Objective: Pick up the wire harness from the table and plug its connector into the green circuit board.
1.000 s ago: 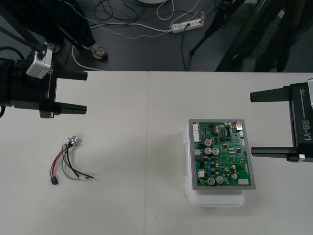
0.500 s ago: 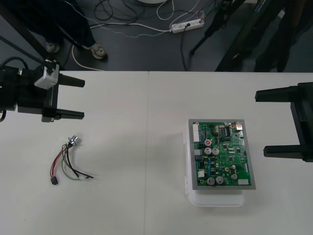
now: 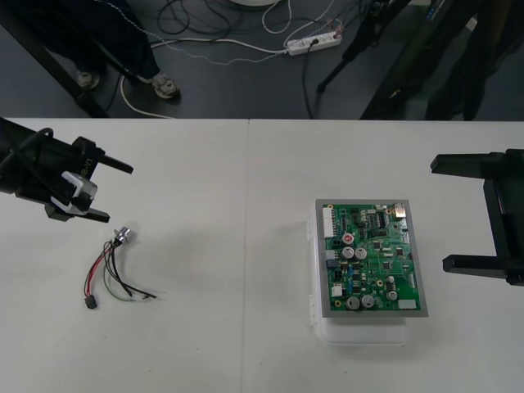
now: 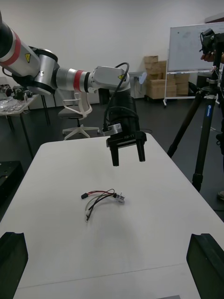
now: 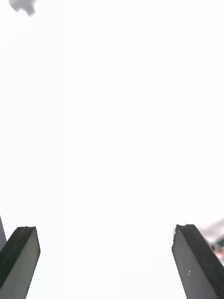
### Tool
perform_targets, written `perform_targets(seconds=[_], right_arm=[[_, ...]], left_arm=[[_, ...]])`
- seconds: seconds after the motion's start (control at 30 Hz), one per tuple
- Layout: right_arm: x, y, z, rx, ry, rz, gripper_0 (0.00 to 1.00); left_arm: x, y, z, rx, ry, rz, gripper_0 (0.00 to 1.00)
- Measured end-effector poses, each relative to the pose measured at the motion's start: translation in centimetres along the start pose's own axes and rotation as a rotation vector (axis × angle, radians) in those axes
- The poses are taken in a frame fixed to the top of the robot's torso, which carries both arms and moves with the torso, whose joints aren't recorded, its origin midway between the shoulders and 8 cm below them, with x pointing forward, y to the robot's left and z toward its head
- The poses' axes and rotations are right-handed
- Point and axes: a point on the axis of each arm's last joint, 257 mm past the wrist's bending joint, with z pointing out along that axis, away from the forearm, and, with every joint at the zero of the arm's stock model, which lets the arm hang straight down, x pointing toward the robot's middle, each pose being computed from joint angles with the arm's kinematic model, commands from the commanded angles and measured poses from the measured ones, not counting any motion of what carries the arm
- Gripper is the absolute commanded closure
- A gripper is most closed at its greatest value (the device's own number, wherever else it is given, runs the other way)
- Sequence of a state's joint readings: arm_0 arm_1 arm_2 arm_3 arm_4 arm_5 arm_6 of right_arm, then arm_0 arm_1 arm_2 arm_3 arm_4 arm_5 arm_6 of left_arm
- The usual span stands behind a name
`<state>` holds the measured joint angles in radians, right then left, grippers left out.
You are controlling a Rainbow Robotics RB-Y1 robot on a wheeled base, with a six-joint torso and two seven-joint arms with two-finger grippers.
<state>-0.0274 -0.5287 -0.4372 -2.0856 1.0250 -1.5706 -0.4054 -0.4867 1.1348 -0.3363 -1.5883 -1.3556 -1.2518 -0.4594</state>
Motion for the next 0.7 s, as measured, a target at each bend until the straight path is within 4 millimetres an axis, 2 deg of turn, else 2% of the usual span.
perform_targets(seconds=[0.27,0.53,0.7], right_arm=[[0.9,0.5,-0.5,0.023,-0.021,0.031,0.0],[1.4,1.3,-0.6,0.038,-0.049,0.028,0.0],[1.5,1.5,-0.3,0.028,-0.053,0.022,0.0]], left_arm=[[2.4,-1.3,0.3,0.091,0.1,0.139,0.16],[3.9,-2.1,0.8,0.182,0.128,0.607,0.16],[4.3,-2.7,1.7,0.252,0.129,0.722,0.16]])
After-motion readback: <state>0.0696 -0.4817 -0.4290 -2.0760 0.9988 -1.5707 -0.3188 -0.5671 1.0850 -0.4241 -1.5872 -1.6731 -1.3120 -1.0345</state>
